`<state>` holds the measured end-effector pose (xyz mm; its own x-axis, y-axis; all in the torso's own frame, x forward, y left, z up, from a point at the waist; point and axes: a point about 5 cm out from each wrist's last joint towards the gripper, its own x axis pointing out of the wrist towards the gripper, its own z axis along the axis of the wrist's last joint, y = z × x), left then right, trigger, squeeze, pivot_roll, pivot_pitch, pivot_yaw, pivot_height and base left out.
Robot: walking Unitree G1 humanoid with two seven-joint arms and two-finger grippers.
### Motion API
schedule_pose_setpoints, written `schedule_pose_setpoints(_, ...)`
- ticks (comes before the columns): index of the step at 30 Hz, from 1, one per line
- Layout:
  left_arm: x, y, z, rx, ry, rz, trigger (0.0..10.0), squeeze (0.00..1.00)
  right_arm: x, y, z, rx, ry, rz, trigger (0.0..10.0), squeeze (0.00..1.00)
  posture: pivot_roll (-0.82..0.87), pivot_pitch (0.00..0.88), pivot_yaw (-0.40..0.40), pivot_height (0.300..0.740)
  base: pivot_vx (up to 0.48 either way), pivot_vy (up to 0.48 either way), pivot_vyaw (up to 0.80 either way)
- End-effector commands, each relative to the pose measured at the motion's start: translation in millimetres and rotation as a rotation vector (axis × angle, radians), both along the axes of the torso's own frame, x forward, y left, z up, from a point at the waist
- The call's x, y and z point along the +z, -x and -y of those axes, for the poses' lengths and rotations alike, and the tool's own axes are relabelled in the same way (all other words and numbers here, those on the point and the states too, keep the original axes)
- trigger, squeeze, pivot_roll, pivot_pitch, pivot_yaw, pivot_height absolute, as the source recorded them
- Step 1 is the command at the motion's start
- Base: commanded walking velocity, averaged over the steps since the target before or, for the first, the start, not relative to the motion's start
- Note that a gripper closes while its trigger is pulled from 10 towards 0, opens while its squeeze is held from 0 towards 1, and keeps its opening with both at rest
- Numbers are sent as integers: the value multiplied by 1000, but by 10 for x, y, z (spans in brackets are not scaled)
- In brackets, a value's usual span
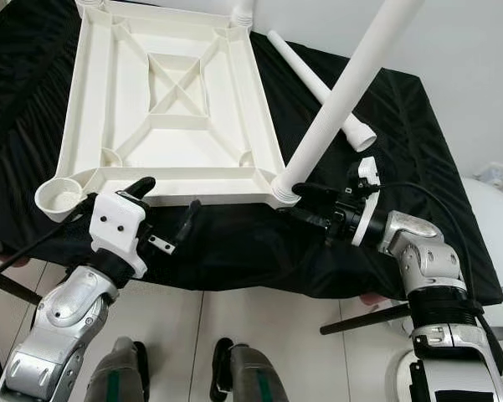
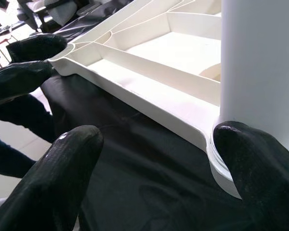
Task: Building children table
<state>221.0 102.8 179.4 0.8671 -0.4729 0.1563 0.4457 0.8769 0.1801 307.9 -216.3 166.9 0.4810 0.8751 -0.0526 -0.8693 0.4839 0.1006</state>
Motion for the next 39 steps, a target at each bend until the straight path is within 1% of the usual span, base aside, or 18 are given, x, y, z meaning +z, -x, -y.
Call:
schedule_pose_setpoints(1, -43, 49, 77, -94, -12, -30, 10000, 0, 173, -16, 203, -111, -6, 86, 10000, 0, 84, 168, -148, 740, 0, 0, 0)
schedule_pose_setpoints(2, -43, 49, 77, -94, -12, -30, 10000, 0, 173, -16, 203, -111, -6, 86, 10000, 0, 84, 168, -148, 740, 0, 0, 0)
schedule_pose_setpoints(4, -51, 37, 91, -108, -9, -37, 10000, 0, 176, 25, 321, -164, -3, 96, 10000, 0, 68, 166, -137, 740, 0, 0, 0)
schedule_pose_setpoints(8, -53, 31, 95, -112, -9, -37, 10000, 0, 176, 37, 358, -180, -3, 98, 10000, 0, 58, 166, -130, 740, 0, 0, 0)
schedule_pose_setpoints(10, -59, 9, 131, -150, -12, -44, 10000, 0, 174, 122, 549, -274, -3, 116, 10000, 0, 35, 166, -107, 740, 0, 0, 0)
schedule_pose_setpoints(14, -59, 5, 137, -157, -12, -45, 10000, 0, 174, 146, 590, -296, -3, 121, 10000, 0, 32, 167, -103, 740, 0, 0, 0)
schedule_pose_setpoints(19, -67, 12, 151, -178, -15, -52, 10000, 0, 156, 220, 738, -389, -5, 139, 10000, 0, 16, 169, -84, 740, 0, 0, 0)
schedule_pose_setpoints(20, -73, 17, 158, -187, -17, -56, 10000, 0, 153, 241, 804, -430, -2, 148, 10000, 0, 11, 172, -78, 740, 0, 0, 0)
schedule_pose_setpoints(23, -73, 17, 158, -187, -17, -56, 10000, 0, 153, 241, 804, -430, -2, 148, 10000, 0, 11, 172, -78, 740, 0, 0, 0)
schedule_pose_setpoints(24, -78, 19, 163, -195, -18, -59, 10000, 0, 154, 255, 871, -478, -1, 156, 10000, 0, 8, 173, -75, 740, 0, 0, 0)
schedule_pose_setpoints(27, -84, 15, 171, -209, -28, -61, 10000, 0, 147, 292, 885, -496, -11, 156, 10000, 0, 6, 175, -71, 740, 0, 0, 0)
schedule_pose_setpoints(29, -77, -12, 169, -213, -30, -60, 10000, 0, 106, 403, 685, -375, -16, 126, 10000, 0, 6, 174, -72, 740, 0, 0, 0)
schedule_pose_setpoints(30, -77, -12, 169, -213, -30, -60, 10000, 0, 106, 403, 685, -375, -16, 126, 10000, 0, 6, 174, -72, 740, 0, 0, 0)
schedule_pose_setpoints(31, -73, -29, 166, -213, -30, -60, 10000, 0, 84, 465, 573, -311, -14, 111, 10000, 0, 6, 174, -72, 740, 0, 0, 0)
schedule_pose_setpoints(32, -73, -29, 166, -213, -30, -60, 10000, 0, 84, 465, 573, -311, -14, 111, 10000, 0, 6, 174, -72, 740, 0, 0, 0)
schedule_pose_setpoints(34, -63, -68, 161, -213, -36, -54, 10000, 0, 49, 580, 356, -209, 2, 108, 10000, 0, 7, 176, -75, 740, 0, 0, 0)
schedule_pose_setpoints(37, -42, -156, 135, -197, -52, -36, 10000, 0, 19, 665, 171, -173, -20, 99, 10000, 0, 6, 177, -76, 740, 0, 0, 0)
schedule_pose_setpoints(39, -33, -185, 127, -192, -57, -32, 10000, 0, 6, 684, 143, -174, -25, 96, 10000, 0, 8, 177, -78, 740, 0, 0, 0)
